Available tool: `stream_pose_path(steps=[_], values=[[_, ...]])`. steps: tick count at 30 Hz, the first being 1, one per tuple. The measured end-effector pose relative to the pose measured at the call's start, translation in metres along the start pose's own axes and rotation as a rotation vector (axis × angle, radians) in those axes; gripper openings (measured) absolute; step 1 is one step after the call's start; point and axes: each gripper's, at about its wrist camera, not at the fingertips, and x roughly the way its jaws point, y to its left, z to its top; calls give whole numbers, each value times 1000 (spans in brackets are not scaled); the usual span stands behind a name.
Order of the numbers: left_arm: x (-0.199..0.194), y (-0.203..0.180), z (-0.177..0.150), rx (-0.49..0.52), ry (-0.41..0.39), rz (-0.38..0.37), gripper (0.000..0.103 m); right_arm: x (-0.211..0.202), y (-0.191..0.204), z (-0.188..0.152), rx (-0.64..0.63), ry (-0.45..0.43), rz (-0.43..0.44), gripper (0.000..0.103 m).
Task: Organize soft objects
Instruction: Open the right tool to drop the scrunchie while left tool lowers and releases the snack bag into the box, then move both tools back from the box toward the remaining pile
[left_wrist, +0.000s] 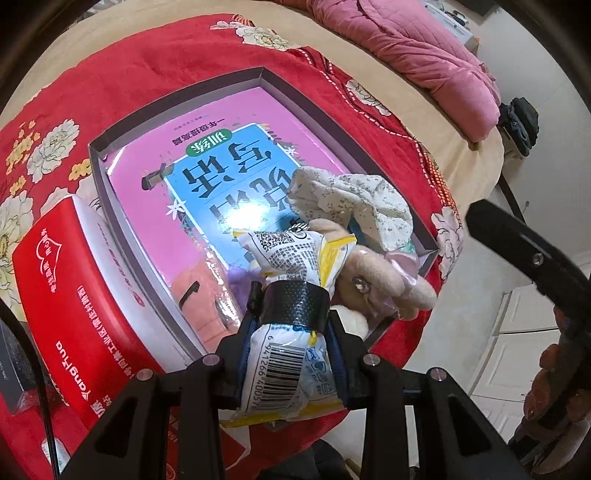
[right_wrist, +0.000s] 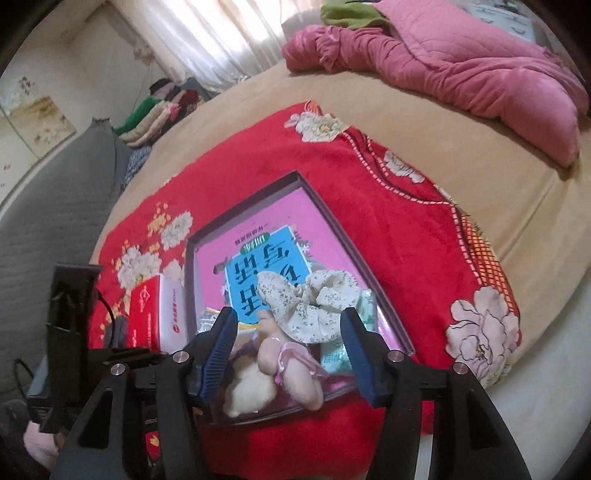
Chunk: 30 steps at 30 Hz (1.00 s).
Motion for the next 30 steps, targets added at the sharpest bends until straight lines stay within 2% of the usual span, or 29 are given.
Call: stream_pose_path(steps=[4,6,11,14,24,26,27,28,30], values=[[-3,-2,1,2,-14,-23,38,-7,2,4,5,-19,0,60],[-3,-2,3,5,-17,-33,42,-9,5,5,-1,-24,3,60],[-9,-2,5,9,-36,-23,44,-14,11,7,-7,-37,9,60],[-17,-2,5,14,-57,-11,52,-17,14,8,-12,-46,9,60],[-40,-6,0,43,-102,0,53,-30,21,7,-22,-70,-1,60],[-43,-7,-2,46,-110,6,53,-32,23,7,-24,-76,-2,61],[-46,-7,-3,48,-116,12,55,-33,24,6,-27,-79,-7,66],[-48,-7,-4,48,-122,16,57,-34,25,6,-28,-81,-13,71],[-53,-7,-6,48,-130,20,65,-36,27,6,-29,-84,-15,71]])
